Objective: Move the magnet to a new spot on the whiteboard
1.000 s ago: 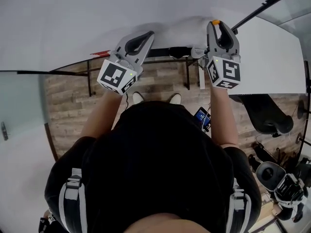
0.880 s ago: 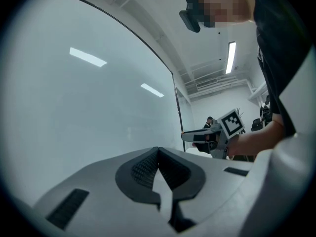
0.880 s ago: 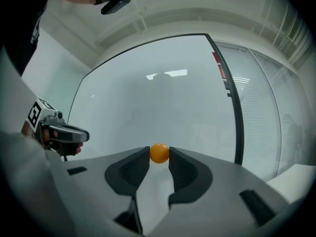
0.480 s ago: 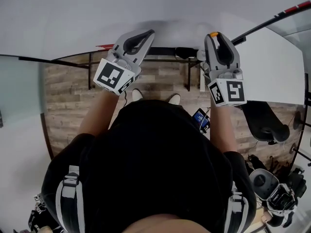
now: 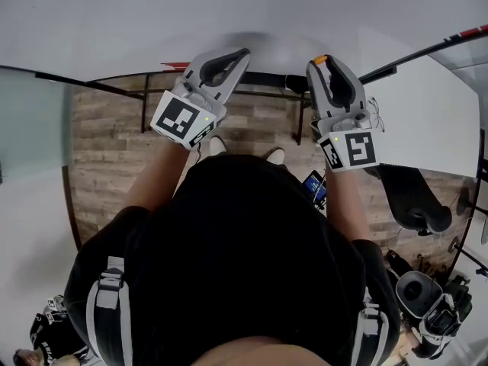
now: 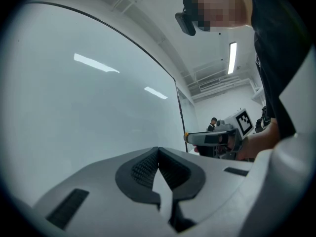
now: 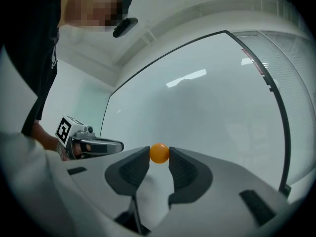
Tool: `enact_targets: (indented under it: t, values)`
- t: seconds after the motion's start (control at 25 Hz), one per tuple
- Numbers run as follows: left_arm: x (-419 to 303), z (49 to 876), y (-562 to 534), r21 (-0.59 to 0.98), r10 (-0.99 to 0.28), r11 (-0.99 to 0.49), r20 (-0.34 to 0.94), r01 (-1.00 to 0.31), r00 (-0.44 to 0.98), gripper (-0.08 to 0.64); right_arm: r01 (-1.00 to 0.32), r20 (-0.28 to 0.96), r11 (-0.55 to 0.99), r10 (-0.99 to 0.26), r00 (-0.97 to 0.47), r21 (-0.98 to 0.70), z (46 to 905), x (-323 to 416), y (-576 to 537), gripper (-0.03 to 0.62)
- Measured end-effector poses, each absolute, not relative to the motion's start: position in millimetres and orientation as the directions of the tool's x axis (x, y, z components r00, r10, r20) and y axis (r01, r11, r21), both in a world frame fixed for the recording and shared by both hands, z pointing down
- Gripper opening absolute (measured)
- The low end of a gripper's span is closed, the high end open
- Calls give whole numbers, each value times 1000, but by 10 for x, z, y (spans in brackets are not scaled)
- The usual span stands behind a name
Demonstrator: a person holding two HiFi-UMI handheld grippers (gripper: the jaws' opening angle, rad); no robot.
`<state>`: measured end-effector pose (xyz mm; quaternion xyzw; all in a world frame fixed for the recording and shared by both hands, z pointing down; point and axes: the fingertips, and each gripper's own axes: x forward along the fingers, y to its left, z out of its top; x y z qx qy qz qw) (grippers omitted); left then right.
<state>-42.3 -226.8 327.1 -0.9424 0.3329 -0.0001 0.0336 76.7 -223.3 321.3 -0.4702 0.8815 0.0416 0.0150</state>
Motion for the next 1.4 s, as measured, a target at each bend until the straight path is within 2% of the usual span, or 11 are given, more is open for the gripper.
enact_targets:
  t: [0.48, 1.4]
  values:
    - [-470, 3357, -2273, -48, -635, -771, -13, -635, 772, 5, -801, -37, 595, -801, -598, 63, 3390, 559, -2260, 120]
    - [-500, 3333, -2266, -50, -627, -777, -17, -627, 779, 5, -809, -23, 583, -810, -586, 77, 3364, 556, -2269, 120]
